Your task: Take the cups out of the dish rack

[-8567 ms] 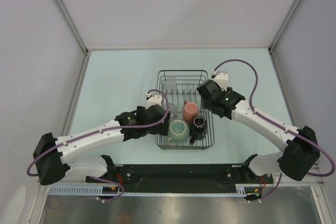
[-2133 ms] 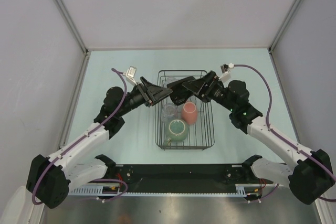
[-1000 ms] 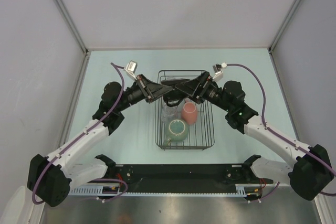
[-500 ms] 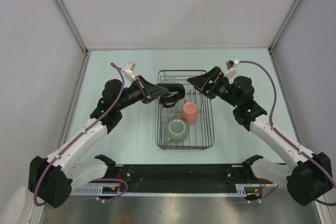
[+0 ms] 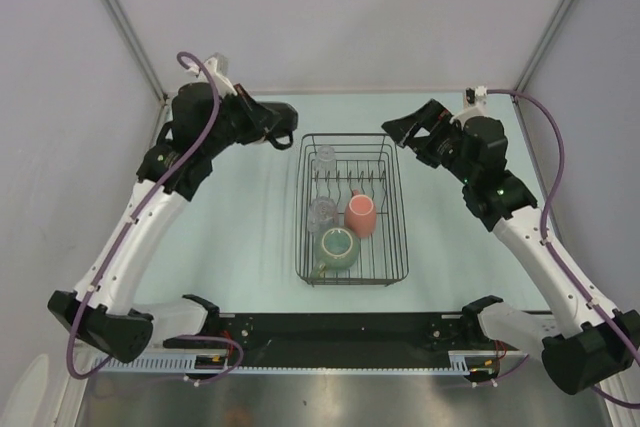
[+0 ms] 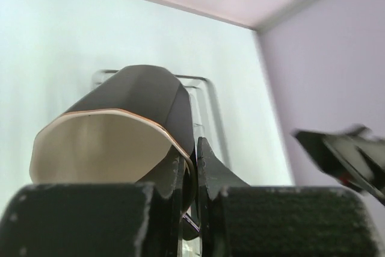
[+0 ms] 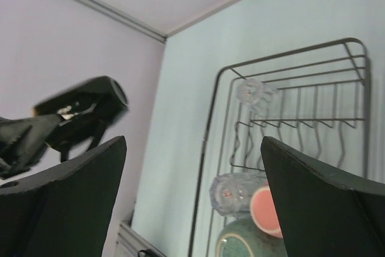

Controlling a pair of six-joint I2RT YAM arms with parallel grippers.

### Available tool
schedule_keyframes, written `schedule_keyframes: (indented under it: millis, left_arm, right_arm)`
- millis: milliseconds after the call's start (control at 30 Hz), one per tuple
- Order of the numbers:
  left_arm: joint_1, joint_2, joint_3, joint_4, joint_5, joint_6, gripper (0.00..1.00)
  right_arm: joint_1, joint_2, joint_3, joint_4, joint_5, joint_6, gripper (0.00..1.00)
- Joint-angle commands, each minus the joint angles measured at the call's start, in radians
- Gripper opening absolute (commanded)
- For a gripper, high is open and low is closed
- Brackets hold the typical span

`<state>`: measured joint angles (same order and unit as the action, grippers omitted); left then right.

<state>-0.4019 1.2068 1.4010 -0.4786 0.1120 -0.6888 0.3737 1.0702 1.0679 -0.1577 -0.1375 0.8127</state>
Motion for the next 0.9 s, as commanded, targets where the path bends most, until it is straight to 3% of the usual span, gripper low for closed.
schedule_keyframes:
  millis: [0,133,400,733,867]
  left_arm:
    - [0.021,0.097,0.154,-0.260,-0.319,0.201,0.00]
    - [0.035,0.262,0.265,-0.428,-0.448,0.276,0.01]
    - [0.069,0.555,0.467,-0.546,-0.439,0.345,0.00]
    - [0.121,0.743,0.543,-0.497,-0.354,0.331,0.01]
    - [0.121,0.780,0.474,-0.445,-0.296,0.308,0.00]
  right_arm:
    - [0.001,0.020,0.052,-0.150,0.081,-0.102,1.00]
    - [0.004,0.027,0.066,-0.177,0.117,-0.141,1.00]
    - [0.005,0.077,0.104,-0.223,0.136,-0.181,1.00]
    - [0.005,0.137,0.104,-0.227,0.124,-0.210,1.00]
    - [0.007,0.148,0.096,-0.233,0.128,-0.219,1.00]
